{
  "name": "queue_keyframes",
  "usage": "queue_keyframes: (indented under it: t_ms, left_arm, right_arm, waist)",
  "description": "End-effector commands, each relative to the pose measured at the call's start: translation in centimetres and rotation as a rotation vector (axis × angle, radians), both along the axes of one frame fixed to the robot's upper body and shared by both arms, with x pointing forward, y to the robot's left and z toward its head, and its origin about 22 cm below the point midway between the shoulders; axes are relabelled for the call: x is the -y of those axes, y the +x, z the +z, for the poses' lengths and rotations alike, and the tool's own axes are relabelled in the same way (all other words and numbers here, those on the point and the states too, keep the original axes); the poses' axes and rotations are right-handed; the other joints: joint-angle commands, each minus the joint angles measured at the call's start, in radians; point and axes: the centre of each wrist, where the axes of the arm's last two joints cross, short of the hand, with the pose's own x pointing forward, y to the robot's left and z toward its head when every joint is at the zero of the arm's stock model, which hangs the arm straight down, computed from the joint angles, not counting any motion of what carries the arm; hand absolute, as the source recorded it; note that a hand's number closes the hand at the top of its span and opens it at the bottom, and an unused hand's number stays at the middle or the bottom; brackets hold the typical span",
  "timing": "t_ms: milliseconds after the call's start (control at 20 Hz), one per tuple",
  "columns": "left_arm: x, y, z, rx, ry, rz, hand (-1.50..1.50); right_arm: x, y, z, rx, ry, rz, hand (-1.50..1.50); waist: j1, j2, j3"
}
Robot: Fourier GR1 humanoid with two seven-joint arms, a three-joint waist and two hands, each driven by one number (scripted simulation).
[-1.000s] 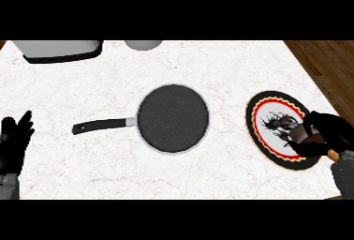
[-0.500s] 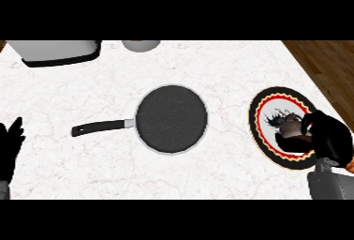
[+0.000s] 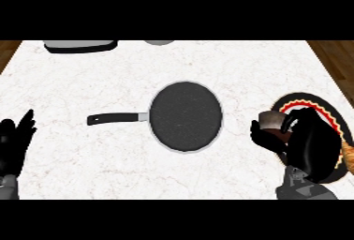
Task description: Pick the cupcake from the plate and place it in the pan
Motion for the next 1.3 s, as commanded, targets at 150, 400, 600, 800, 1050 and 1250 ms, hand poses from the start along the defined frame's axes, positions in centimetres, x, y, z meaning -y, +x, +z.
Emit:
queue_keyframes:
  t_ms: [150, 400, 600, 800, 1050, 1250]
  left_arm:
    - [1.6, 2.1, 1.1, 0.017, -0.001, -0.091, 0.0]
    - [2.3, 2.9, 1.6, 0.046, -0.013, -0.112, 0.0]
    - [3.5, 3.1, 0.9, 0.054, -0.018, -0.116, 0.0]
    - [4.7, 3.8, 2.2, 0.061, -0.009, -0.135, 0.0]
    - [3.7, 3.9, 3.0, 0.054, -0.012, -0.143, 0.0]
    - [3.2, 4.1, 3.0, 0.043, 0.0, -0.141, 0.0]
  right_arm:
    - [-8.2, -3.2, 3.6, 0.108, 0.096, -0.156, 1.5]
    - [-10.3, -0.5, 3.1, 0.125, 0.145, -0.194, 1.5]
    - [-9.8, 1.9, 3.0, 0.105, 0.189, -0.221, 1.5]
    - [-8.4, 5.2, 0.8, 0.087, 0.216, -0.247, 1.5]
    - [-7.8, 7.8, -1.7, 0.076, 0.266, -0.219, 1.5]
    - [-7.0, 9.3, -3.1, 0.097, 0.35, -0.195, 1.5]
  waist:
    - [0.078, 0.035, 0.007]
    - [0.105, 0.044, 0.009]
    - [0.11, 0.047, 0.01]
    - [0.122, 0.053, 0.012]
    - [0.135, 0.054, 0.012]
    - [0.138, 0.058, 0.013]
